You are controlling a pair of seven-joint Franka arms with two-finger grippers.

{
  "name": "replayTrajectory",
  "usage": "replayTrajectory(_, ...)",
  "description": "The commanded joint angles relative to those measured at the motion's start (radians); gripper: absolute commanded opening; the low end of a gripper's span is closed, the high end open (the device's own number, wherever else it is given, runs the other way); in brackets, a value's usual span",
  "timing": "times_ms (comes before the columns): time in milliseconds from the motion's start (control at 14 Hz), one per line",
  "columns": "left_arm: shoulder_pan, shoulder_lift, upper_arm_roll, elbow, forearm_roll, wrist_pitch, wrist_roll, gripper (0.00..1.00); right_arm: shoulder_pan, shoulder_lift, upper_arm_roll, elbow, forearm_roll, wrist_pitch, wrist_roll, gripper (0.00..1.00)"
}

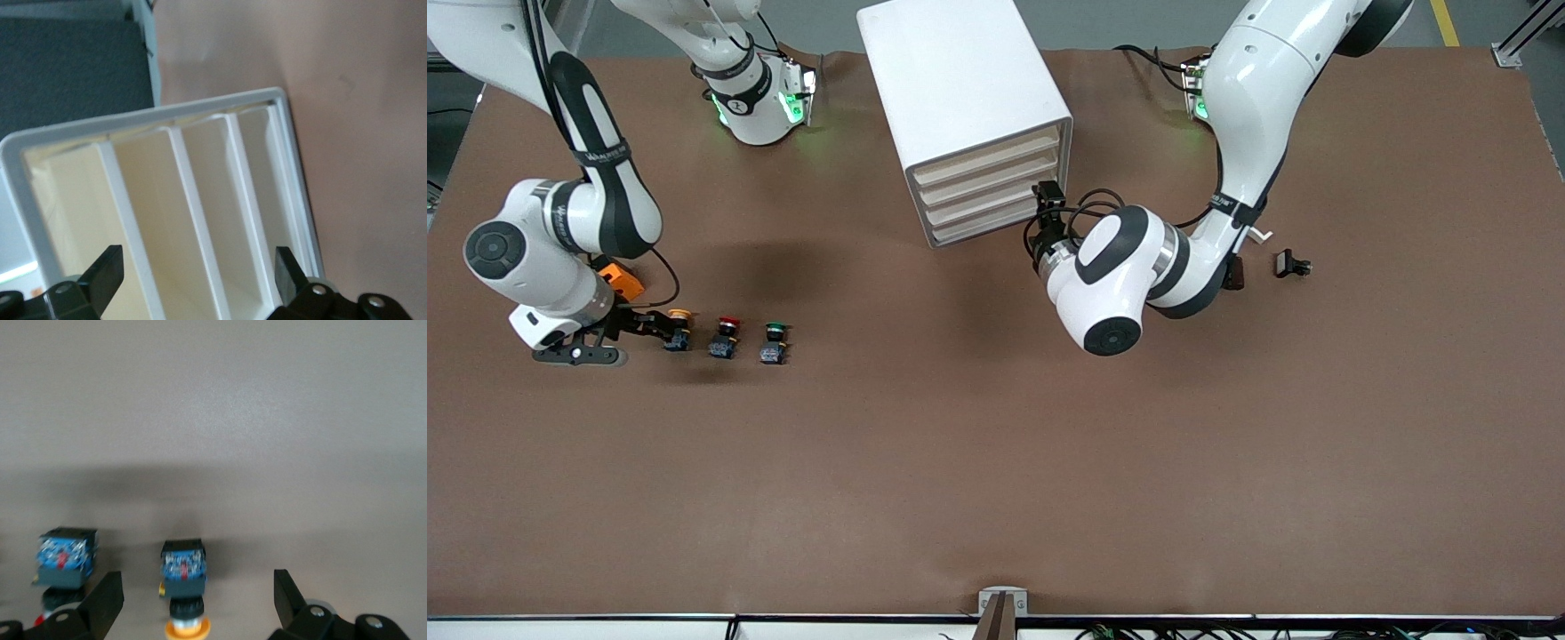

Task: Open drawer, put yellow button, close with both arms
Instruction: 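Grip the drawer with the left gripper while the right gripper grips the button, then open the drawer with the left gripper while the right gripper lifts the button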

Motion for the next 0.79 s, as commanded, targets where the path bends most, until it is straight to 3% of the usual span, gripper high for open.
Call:
replayTrajectory(0, -0.016, 0.015, 0.003, 0.02, -0.083, -0.014, -0.08, 1.0, -0.02, 0.069, 0.012, 0.005, 0.018, 0.101, -0.009, 1.0)
replayTrajectory(214, -0.026, 0.035, 0.003, 0.02, -0.148, -0.014, -0.148, 0.96, -0.022, 0.119, 0.013, 0.008, 0.018, 0.154, -0.02, 1.0)
replayTrajectory(286, -0.025, 0.038, 0.003, 0.02, -0.166, -0.014, -0.16, 0.85, -0.022, 0.122, 0.013, 0.008, 0.018, 0.156, -0.025, 1.0)
replayTrajectory(357, -0.025, 0.041, 0.003, 0.018, -0.177, -0.016, -0.171, 0.82, -0.022, 0.123, 0.013, 0.008, 0.018, 0.156, -0.028, 1.0)
replayTrajectory(571, -0.037, 0.047, 0.003, 0.018, -0.194, -0.016, -0.188, 0.57, -0.022, 0.125, 0.013, 0.001, 0.018, 0.154, -0.031, 1.0)
replayTrajectory(714, -0.039, 0.049, 0.003, 0.018, -0.201, -0.016, -0.194, 0.54, -0.022, 0.128, 0.013, -0.008, 0.018, 0.149, -0.037, 1.0)
